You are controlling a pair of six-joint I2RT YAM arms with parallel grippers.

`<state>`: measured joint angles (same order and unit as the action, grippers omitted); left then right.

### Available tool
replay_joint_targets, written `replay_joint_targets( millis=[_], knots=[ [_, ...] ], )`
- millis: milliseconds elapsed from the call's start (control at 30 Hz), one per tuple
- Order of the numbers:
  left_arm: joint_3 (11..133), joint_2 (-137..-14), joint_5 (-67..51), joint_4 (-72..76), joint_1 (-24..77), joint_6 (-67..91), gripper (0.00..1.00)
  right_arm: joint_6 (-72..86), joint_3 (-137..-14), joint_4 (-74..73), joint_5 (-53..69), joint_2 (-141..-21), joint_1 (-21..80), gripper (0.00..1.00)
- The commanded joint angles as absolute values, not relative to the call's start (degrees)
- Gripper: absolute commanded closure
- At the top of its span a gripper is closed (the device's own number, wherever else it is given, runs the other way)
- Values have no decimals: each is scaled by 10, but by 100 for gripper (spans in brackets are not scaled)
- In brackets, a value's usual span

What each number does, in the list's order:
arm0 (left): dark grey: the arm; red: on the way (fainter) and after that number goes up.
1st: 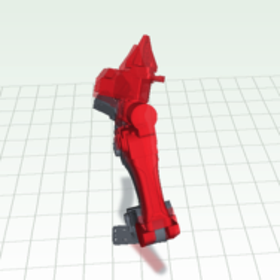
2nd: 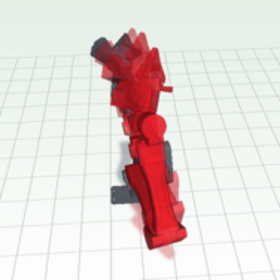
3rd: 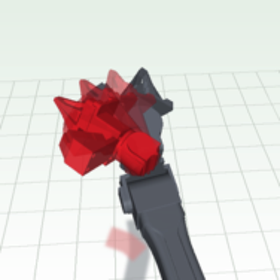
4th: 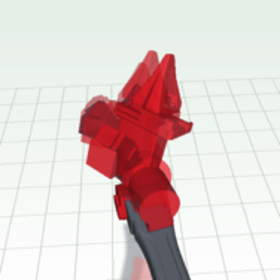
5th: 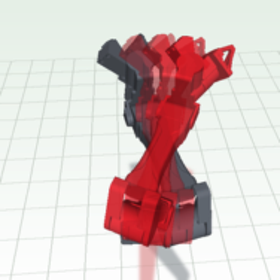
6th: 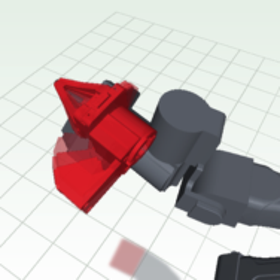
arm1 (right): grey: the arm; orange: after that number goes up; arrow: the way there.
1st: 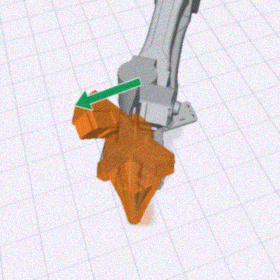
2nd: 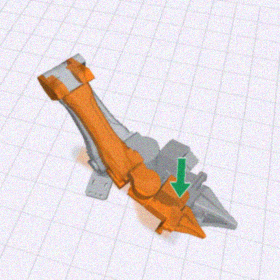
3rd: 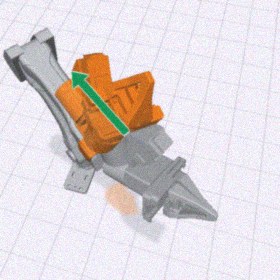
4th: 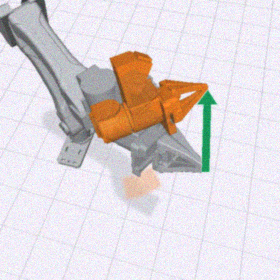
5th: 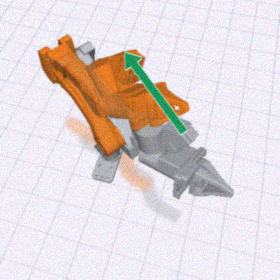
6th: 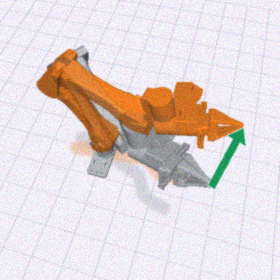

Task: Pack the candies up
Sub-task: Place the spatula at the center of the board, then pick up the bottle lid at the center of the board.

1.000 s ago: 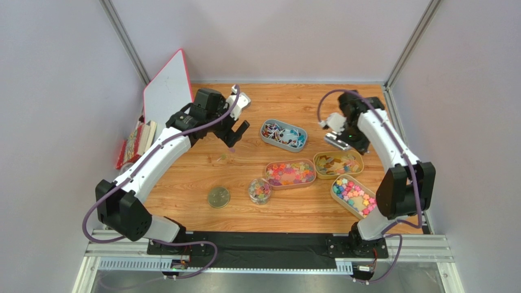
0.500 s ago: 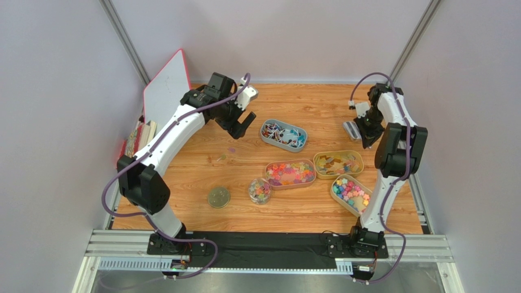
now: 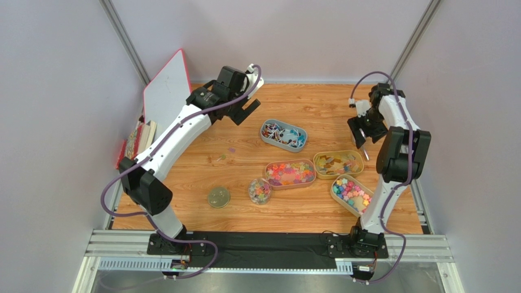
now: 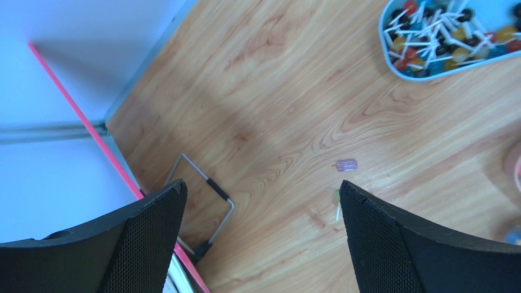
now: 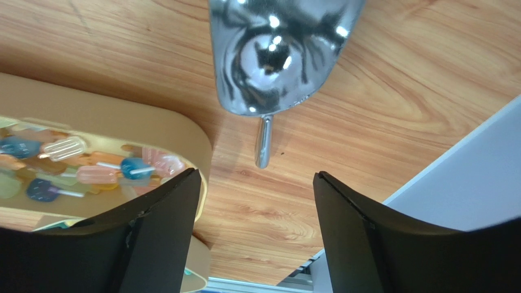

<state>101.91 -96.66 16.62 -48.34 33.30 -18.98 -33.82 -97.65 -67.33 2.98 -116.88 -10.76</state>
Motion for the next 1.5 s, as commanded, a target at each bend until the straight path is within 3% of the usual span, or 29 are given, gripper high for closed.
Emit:
replay_joint_targets(
  millis=[0,67,133,167,267,433,633,833,1067,1300,1467],
  knots=[
    [1014,-896,70,-519,331,-236,0,-346,-981,-651,110,-1066,-111,25],
    [956,-861,42,-514,331,-262,0,-374,-973,-663,202,-1032,-109,23],
    [914,-809,23,-527,317,-260,0,-423,-947,-676,285,-967,-105,13],
    [898,-787,5,-530,309,-258,0,-486,-931,-686,358,-944,-92,0],
    [807,-690,-19,-504,279,-260,0,-565,-863,-686,346,-860,-8,0],
    [701,-571,-49,-506,271,-266,0,-603,-832,-733,285,-840,156,0],
    [655,-473,-31,-524,215,-255,0,-630,-866,-704,256,-910,376,0],
    [658,-425,57,-543,185,-189,0,-606,-970,-633,294,-1039,473,0],
    [640,-388,211,-549,143,-156,0,-643,-975,-504,294,-1123,582,0],
    [703,-495,42,-586,-35,-9,2,-643,-1003,-471,305,-1199,633,0],
    [708,-492,48,-525,-44,-27,1,-628,-1019,-427,286,-1230,641,0]
  ],
)
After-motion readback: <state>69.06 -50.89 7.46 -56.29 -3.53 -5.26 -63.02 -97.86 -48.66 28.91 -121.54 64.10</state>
